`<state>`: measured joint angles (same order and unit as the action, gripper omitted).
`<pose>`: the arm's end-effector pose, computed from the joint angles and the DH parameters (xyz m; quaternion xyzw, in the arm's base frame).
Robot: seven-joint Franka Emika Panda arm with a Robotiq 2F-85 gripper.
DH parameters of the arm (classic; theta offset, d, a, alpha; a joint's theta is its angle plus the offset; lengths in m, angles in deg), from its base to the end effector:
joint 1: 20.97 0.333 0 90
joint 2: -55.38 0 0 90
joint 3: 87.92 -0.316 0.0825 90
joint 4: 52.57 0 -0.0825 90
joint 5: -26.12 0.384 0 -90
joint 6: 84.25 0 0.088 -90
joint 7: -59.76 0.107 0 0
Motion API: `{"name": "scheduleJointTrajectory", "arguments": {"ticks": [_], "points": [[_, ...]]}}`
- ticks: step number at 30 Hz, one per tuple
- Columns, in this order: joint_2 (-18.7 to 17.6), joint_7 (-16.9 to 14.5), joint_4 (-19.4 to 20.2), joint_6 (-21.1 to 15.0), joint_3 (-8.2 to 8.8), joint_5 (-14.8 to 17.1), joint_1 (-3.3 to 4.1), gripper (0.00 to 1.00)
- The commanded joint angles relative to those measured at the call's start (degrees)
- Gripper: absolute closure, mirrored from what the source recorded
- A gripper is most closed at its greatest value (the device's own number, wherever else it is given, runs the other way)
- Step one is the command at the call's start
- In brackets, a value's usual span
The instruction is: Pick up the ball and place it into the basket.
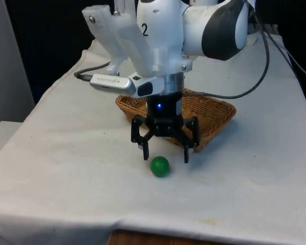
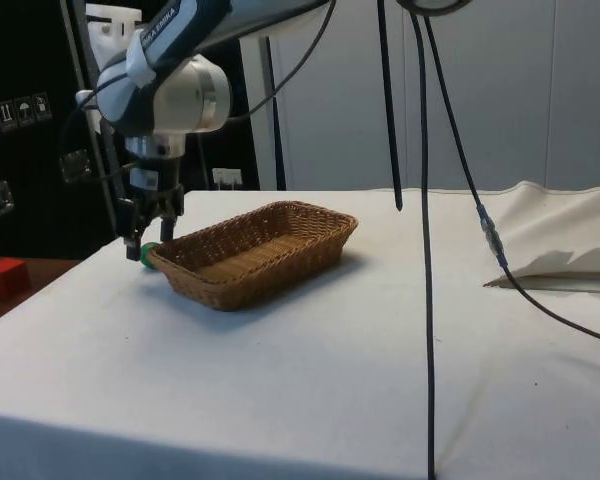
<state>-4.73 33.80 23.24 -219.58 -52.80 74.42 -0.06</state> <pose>0.7518 -0.0558 0.1808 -0.9924 0.0245 -0.1165 0.0297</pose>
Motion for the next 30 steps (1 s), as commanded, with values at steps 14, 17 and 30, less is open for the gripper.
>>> {"name": "scheduleJointTrajectory", "arguments": {"ticks": [14,17,30], "points": [[-3.9,0.2,-5.3,0.3,0.06,0.3,-2.12,0.00],[-4.0,0.2,-5.4,0.3,0.11,0.3,-2.18,0.00],[-3.9,0.1,-5.2,0.0,0.23,0.4,-2.06,1.00]]}}
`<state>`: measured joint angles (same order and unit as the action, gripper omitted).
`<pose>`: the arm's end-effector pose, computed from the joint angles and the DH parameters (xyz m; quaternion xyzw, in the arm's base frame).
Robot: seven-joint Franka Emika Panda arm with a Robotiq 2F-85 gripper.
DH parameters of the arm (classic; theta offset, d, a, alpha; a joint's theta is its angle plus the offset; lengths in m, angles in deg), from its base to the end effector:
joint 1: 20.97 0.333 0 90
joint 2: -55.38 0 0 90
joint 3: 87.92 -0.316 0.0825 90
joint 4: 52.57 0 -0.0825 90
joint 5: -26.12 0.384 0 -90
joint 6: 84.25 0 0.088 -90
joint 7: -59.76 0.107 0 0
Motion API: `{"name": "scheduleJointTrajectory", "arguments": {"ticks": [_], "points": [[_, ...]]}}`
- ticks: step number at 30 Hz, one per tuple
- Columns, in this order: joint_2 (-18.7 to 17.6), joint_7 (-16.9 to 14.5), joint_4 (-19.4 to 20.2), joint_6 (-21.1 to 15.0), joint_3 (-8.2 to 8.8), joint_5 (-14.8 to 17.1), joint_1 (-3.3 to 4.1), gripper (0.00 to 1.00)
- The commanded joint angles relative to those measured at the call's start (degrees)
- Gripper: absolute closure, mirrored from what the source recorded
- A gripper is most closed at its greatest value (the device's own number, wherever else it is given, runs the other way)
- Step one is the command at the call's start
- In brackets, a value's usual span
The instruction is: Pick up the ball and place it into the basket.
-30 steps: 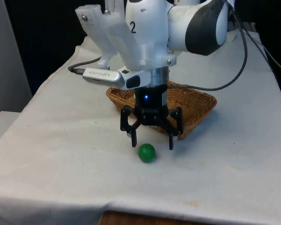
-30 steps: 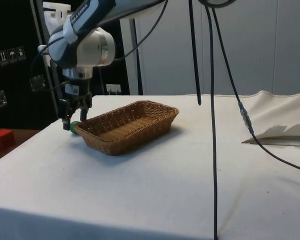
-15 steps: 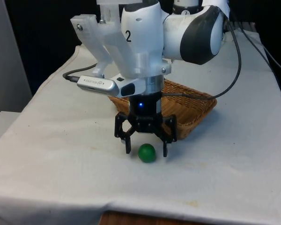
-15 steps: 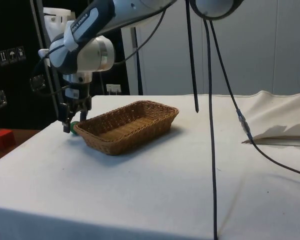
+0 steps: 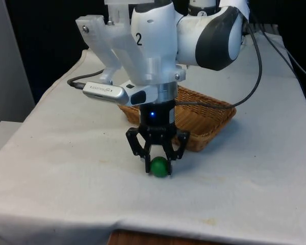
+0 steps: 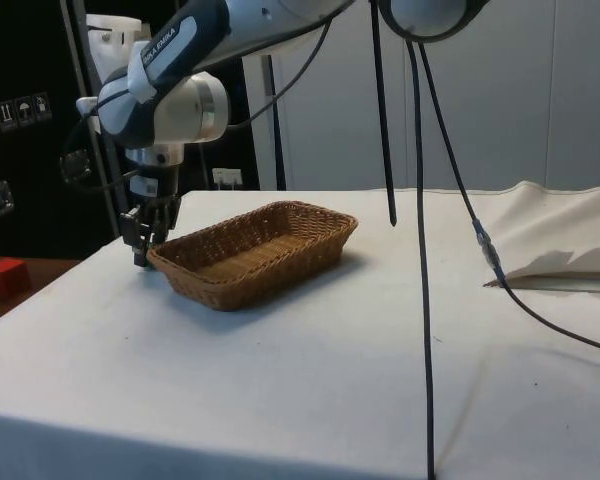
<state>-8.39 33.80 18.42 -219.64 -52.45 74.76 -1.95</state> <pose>0.7636 -0.0674 0.1708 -0.9917 0.0213 -0.1250 0.0198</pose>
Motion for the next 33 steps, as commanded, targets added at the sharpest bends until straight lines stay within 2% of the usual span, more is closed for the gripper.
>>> {"name": "scheduleJointTrajectory", "arguments": {"ticks": [1,5,7,14,15,16,18,23,24,25,27,32,33], "points": [[-0.2,0.1,-0.4,0.1,-0.11,0.1,-0.17,1.00],[0.0,0.0,0.0,0.0,0.00,0.0,0.00,1.00],[-0.2,0.1,-0.3,0.1,-0.11,0.1,-0.17,1.00],[2.9,-0.3,2.5,1.1,1.72,-0.2,1.55,1.00],[1.8,-0.1,1.1,1.3,1.43,-0.1,0.97,1.00],[3.4,-0.4,3.0,1.4,2.01,-0.3,1.78,1.00],[5.0,-0.6,4.5,1.5,2.35,-0.6,2.41,1.00],[7.9,-0.7,7.4,1.7,2.81,-1.5,3.44,1.00],[7.3,-0.7,6.6,1.7,2.41,-1.3,2.92,1.00],[8.5,-0.7,7.9,1.7,2.92,-1.7,3.61,1.00],[10.4,-0.8,9.7,1.8,3.15,-2.3,4.24,1.00],[13.4,-0.8,12.3,1.8,3.32,-3.7,4.98,1.00],[13.8,-0.9,12.4,1.7,2.86,-3.8,4.64,1.00]]}}
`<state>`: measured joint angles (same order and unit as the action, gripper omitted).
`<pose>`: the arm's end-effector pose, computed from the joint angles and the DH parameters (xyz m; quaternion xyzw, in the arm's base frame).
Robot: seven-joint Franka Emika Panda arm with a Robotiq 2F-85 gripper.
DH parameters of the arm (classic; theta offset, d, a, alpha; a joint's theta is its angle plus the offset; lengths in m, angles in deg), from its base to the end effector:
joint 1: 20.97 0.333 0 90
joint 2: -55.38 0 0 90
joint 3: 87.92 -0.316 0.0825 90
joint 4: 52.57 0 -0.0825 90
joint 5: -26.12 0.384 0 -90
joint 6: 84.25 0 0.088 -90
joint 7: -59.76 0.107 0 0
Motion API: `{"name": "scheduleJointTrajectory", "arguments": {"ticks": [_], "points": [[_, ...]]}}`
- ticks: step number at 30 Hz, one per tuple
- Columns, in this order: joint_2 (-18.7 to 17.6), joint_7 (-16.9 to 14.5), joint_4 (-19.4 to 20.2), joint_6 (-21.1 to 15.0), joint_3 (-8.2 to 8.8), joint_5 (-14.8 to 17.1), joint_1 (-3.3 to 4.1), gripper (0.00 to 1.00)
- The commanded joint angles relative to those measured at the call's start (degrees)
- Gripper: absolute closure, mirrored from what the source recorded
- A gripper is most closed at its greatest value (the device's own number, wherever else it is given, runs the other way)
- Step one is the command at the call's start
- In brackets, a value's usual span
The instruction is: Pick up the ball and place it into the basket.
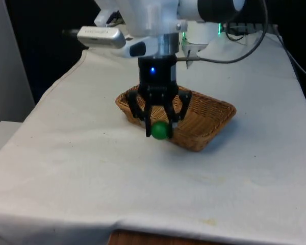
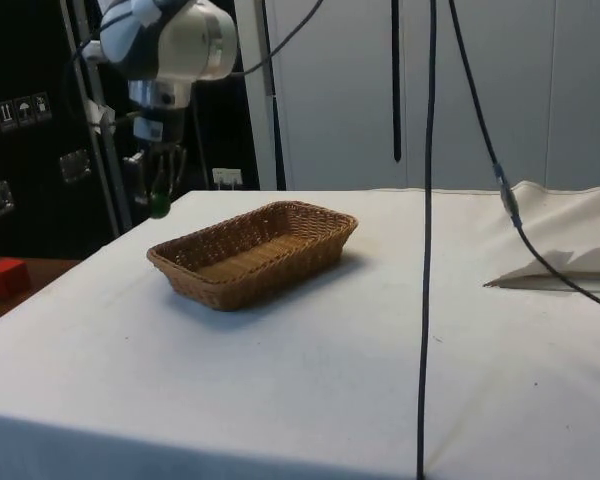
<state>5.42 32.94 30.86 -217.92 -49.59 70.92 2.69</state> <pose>0.7346 -0.0693 0.2584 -0.9913 0.0220 -0.1272 0.0246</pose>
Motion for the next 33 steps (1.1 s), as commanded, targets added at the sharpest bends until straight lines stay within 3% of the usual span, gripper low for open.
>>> {"name": "scheduleJointTrajectory", "arguments": {"ticks": [1,7,8,9,17,18,19,26,27,28,33], "points": [[0.9,0.1,1.0,0.1,0.52,-0.5,0.63,1.00],[4.3,0.2,4.1,0.1,0.80,-2.2,1.49,1.00],[3.4,0.0,3.1,0.0,0.23,-1.7,0.80,1.00],[5.5,0.2,5.2,0.1,0.92,-2.9,1.78,1.00],[10.7,0.2,10.4,-0.3,0.97,-5.5,2.86,1.00],[10.1,0.0,9.5,0.0,0.40,-5.1,2.23,1.00],[11.2,0.2,10.9,-0.3,0.97,-5.8,3.04,1.00],[15.2,0.3,15.0,-0.7,1.09,-8.1,3.95,1.00],[14.6,0.0,14.0,-0.2,0.40,-7.6,3.15,1.00],[15.7,0.3,15.5,-0.8,1.09,-8.4,4.07,1.00],[18.4,0.7,18.3,-1.0,1.09,-10.1,4.76,1.00]]}}
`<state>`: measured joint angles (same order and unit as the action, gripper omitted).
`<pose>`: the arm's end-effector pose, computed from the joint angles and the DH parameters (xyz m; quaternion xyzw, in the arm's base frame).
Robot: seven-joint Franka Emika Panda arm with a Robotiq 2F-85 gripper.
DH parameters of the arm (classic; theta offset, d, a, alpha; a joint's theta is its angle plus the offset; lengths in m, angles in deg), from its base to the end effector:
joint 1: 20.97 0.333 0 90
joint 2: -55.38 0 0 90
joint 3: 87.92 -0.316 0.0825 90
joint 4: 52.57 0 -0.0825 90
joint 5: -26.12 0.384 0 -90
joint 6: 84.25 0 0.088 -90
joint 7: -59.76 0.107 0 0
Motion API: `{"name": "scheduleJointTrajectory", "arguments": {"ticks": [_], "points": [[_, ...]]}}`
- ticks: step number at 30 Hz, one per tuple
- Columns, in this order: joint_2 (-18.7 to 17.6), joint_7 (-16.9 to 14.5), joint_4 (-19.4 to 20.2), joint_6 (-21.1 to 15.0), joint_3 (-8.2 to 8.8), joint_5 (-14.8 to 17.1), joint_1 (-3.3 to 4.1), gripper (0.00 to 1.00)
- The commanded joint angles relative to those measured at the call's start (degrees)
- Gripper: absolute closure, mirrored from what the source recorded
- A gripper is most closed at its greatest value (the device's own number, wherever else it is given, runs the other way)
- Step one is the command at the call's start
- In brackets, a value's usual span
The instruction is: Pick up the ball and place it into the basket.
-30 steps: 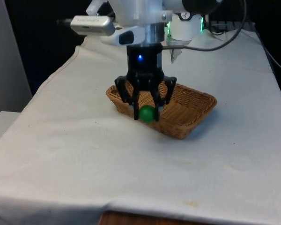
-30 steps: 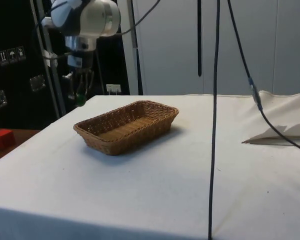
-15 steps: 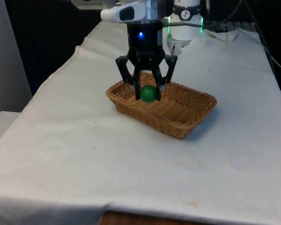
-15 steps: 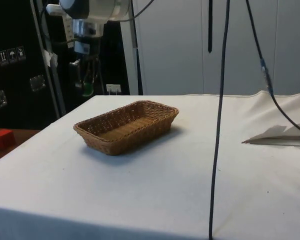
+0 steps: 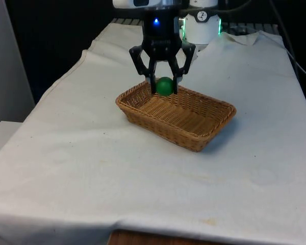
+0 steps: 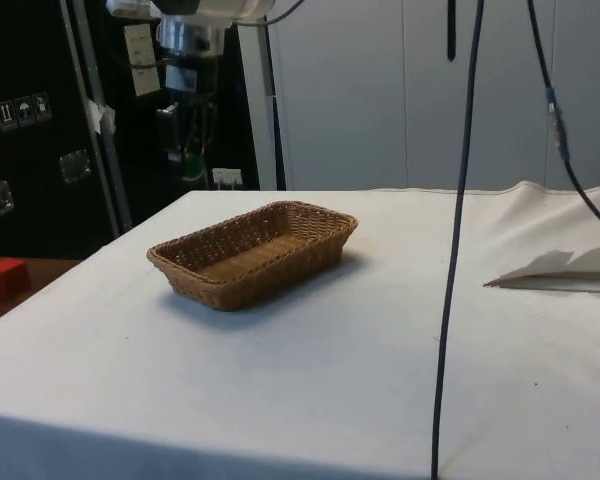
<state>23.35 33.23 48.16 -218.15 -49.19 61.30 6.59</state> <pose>0.6684 -0.0720 0.3218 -0.9935 0.0115 -0.1069 0.0381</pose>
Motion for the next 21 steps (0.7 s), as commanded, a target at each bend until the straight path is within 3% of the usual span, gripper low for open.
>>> {"name": "scheduleJointTrajectory", "arguments": {"ticks": [1,2,3,7,10,11,12,18,19,20,21], "points": [[0.8,0.5,1.5,-0.9,0.69,-0.8,1.03,1.00],[0.4,0.1,0.5,0.0,0.00,-0.3,0.17,1.00],[1.2,0.7,2.0,-1.0,0.63,-1.2,1.20,1.00],[2.8,1.5,4.3,-1.8,0.52,-3.0,2.01,1.00],[3.7,2.1,5.9,-2.7,0.29,-4.2,2.46,1.00],[3.0,1.6,4.4,-1.4,-0.34,-3.5,1.43,1.00],[4.0,2.3,6.4,-2.9,0.23,-4.5,2.58,1.00],[5.6,3.3,10.0,-5.3,-0.57,-6.4,3.38,1.00],[4.8,2.8,8.2,-3.8,-1.26,-5.8,2.29,1.00],[5.7,3.4,10.4,-5.7,-0.80,-6.6,3.44,1.00],[5.8,3.6,11.0,-6.3,-1.03,-6.7,3.50,1.00]]}}
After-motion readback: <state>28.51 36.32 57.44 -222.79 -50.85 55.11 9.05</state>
